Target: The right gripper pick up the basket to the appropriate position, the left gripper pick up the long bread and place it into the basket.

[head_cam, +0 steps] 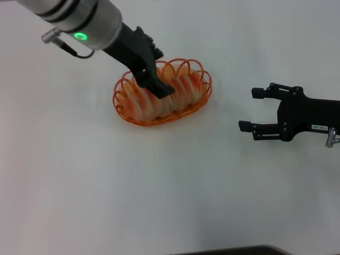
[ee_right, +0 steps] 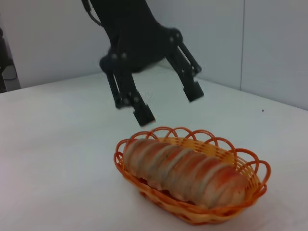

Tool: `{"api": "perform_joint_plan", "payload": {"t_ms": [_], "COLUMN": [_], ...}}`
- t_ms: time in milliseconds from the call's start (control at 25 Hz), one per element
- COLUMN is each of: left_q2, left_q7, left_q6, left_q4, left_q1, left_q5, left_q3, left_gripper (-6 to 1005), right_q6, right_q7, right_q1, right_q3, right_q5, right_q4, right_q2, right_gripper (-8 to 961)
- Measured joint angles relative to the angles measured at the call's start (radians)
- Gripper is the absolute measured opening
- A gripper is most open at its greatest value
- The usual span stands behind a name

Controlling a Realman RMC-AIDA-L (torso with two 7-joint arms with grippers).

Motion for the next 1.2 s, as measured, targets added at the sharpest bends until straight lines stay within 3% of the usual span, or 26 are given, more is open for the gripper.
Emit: {"api": "perform_joint_plan", "payload": {"t_ms": [80, 320, 440, 480, 560, 600, 800, 1200], "left_q2": [0.003, 0.011, 0.017, 0.028, 0.036, 0.06, 0.087, 0.039], "left_q7": [0.015, 0.167, 0.268, 0.335, 0.367, 0.425, 0.521, 0.606], "left_q6": [0.044, 0.21, 0.234, 0.245, 0.254, 0.27, 0.244, 0.184], "left_q4": [0.065, 0.116, 0.083, 0.049, 0.025, -0.052, -0.189, -0.232], "left_q1": [0.053, 0.266, 0.386, 0.454, 0.48, 0.54, 0.598, 0.611], "left_q5": [-0.057, -0.331, -0.402, -0.424, -0.431, -0.439, -0.428, -0.318], "left_q3": [-0.08, -0.458, -0.569, -0.6, -0.607, -0.621, -0.632, -0.62], "left_gripper": [865, 871, 872, 872, 872, 872, 873, 874], "right_q6": [-0.004, -0.01, -0.011, -0.012, -0.015, -0.016, -0.02, -0.015], "right_q7": [0.001, 0.001, 0.001, 0.001, 0.001, 0.001, -0.006, -0.013], "right_q1": [0.0, -0.002, -0.006, -0.008, -0.008, -0.009, -0.007, -0.008], "right_q3": [0.004, 0.01, 0.011, 0.012, 0.012, 0.012, 0.014, 0.015], "right_q5": [0.001, 0.004, 0.005, 0.006, 0.006, 0.006, 0.006, 0.006], "right_q4": [0.0, 0.0, -0.002, -0.003, -0.006, -0.006, -0.007, -0.008], "right_q2": [0.0, 0.0, 0.0, 0.0, 0.0, 0.0, -0.001, -0.002], "right_gripper": [925, 925, 924, 924, 923, 922, 920, 920]}}
